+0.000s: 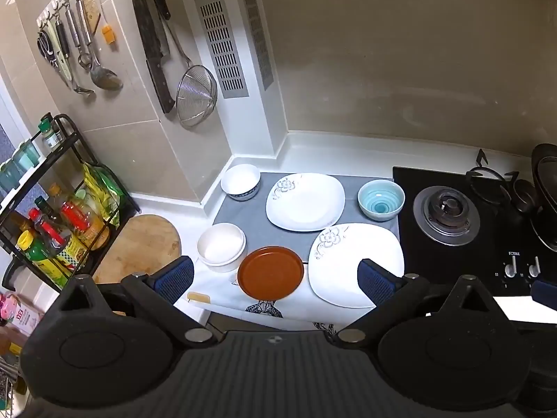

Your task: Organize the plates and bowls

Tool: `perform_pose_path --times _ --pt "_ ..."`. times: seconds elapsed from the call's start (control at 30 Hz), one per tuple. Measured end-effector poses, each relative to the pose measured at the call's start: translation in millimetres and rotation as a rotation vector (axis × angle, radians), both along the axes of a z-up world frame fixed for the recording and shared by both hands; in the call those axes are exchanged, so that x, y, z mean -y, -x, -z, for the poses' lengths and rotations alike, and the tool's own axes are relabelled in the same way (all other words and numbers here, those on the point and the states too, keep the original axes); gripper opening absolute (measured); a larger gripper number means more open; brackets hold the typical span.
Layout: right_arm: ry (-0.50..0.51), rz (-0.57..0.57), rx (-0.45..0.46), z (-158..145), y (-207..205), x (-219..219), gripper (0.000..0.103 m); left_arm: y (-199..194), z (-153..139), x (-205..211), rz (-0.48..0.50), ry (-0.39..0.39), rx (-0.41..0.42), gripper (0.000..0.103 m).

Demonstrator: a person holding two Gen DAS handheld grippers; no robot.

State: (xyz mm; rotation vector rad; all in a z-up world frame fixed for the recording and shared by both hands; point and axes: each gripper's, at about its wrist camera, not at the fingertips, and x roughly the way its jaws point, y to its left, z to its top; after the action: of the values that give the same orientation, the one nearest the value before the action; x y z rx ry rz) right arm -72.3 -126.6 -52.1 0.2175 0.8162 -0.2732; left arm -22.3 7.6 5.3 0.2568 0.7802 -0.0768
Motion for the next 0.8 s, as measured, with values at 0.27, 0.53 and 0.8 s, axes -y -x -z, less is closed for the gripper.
perform_pose_path --times 0.27,0.53,0.8 --pt "-0.021 0.002 -0.002 3 10 -3 0.103 8 -1 -4 -0.009 -0.007 0.002 0.100" --pt "-0.020 0.017 0.001 3 17 -5 0.103 14 2 -5 0.001 -0.003 -0.003 0.100" --pt "-0.031 0.018 -0.012 8 17 -7 0.103 14 8 -10 0.002 0.000 -0.015 0.100"
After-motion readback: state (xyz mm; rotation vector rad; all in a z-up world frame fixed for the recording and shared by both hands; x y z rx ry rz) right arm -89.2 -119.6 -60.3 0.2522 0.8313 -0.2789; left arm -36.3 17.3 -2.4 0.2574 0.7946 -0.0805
